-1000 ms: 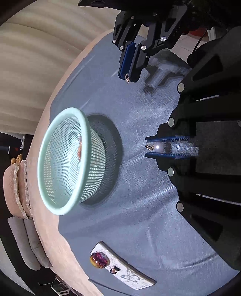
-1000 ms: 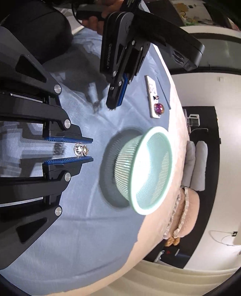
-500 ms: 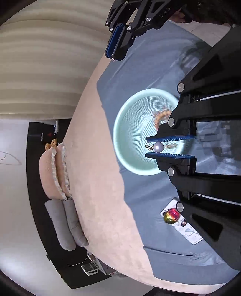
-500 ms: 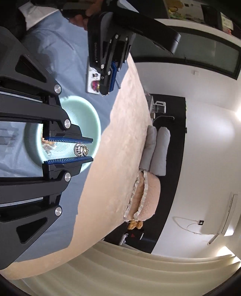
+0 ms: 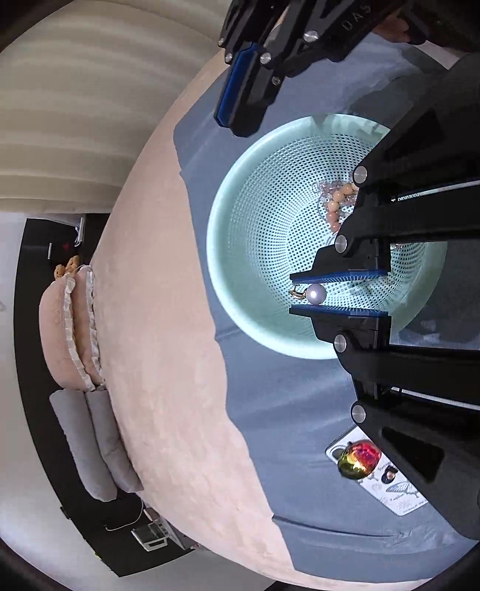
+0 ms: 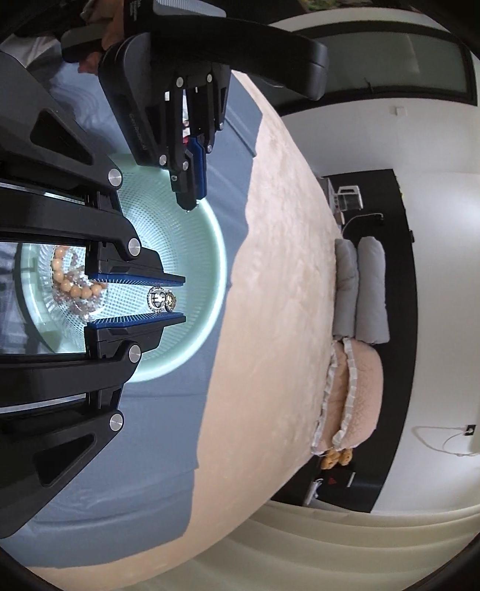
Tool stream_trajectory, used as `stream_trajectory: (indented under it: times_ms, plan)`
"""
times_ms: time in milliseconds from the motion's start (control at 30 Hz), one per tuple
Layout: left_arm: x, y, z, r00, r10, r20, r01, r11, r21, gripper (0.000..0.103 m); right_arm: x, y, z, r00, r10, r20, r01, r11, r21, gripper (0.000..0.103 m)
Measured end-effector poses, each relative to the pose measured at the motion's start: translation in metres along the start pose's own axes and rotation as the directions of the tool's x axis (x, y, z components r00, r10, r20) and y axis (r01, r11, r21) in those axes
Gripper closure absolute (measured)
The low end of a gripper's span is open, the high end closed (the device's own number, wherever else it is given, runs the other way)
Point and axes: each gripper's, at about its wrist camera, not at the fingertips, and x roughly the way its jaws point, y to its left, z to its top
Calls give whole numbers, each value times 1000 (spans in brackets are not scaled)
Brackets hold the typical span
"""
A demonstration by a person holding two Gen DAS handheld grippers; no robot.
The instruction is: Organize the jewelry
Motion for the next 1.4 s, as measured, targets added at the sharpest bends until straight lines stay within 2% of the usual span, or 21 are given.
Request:
stream_trajectory:
  times_ms: [200,267,333,367,400,467,500,533,567,633,733,867,933,1067,1133,1267,1400]
  plan:
    - [17,0,-12,999,-12,-35,12,1000,0,91,22,-2,-23,997,6,-75,-3,999,37,89]
    - [18,0,-13,999,-1,-33,1,1000,-1,84,23,-5,-24,996,4,-84,1,998,59,88]
    - [17,2,-13,1000,0,-22,0,1000,-10,62,22,-7,-24,996,-5,-85,10,998,67,87]
    - [16,2,-14,1000,5,-13,-5,1000,-9,58,21,-9,-24,996,-7,-85,13,998,68,81]
    - [14,2,-14,1000,15,-3,-15,1000,-6,50,19,-9,-24,997,-10,-81,16,997,70,76]
    - [9,2,-14,999,29,17,-29,1000,0,36,15,-11,-25,997,-30,-66,35,996,77,56]
    - [5,2,-15,998,46,38,-46,999,3,24,12,-11,-26,998,-37,-59,41,996,79,54]
    - [0,2,-15,996,60,67,-61,998,5,19,10,-13,-26,998,-39,-55,44,996,83,51]
    - [-4,1,-17,994,66,91,-67,998,7,18,9,-15,-25,998,-41,-54,45,995,85,46]
    - [-9,1,-18,992,65,104,-66,998,10,6,3,-18,-26,997,-68,-39,72,994,84,35]
    - [-18,2,-21,983,94,158,-93,996,-13,6,-4,-22,-29,992,-126,-19,127,989,79,21]
    - [-20,8,-23,973,148,179,-137,988,-77,6,-7,-32,-33,990,-140,-25,141,985,100,19]
    - [-15,15,-23,983,106,152,-89,990,-114,6,-5,-37,-36,989,-142,-36,145,983,110,19]
    - [-2,24,-26,991,75,111,-58,987,-153,6,0,-41,-41,989,-133,-57,140,982,130,19]
    - [2,27,-27,992,70,106,-53,987,-154,6,4,-42,-42,989,-134,-65,142,982,128,19]
    - [15,27,-30,997,10,73,1,988,-153,6,12,-41,-44,987,-138,-85,147,982,122,19]
    - [22,23,-32,998,8,60,-1,993,-117,6,19,-44,-49,985,-140,-100,152,980,127,19]
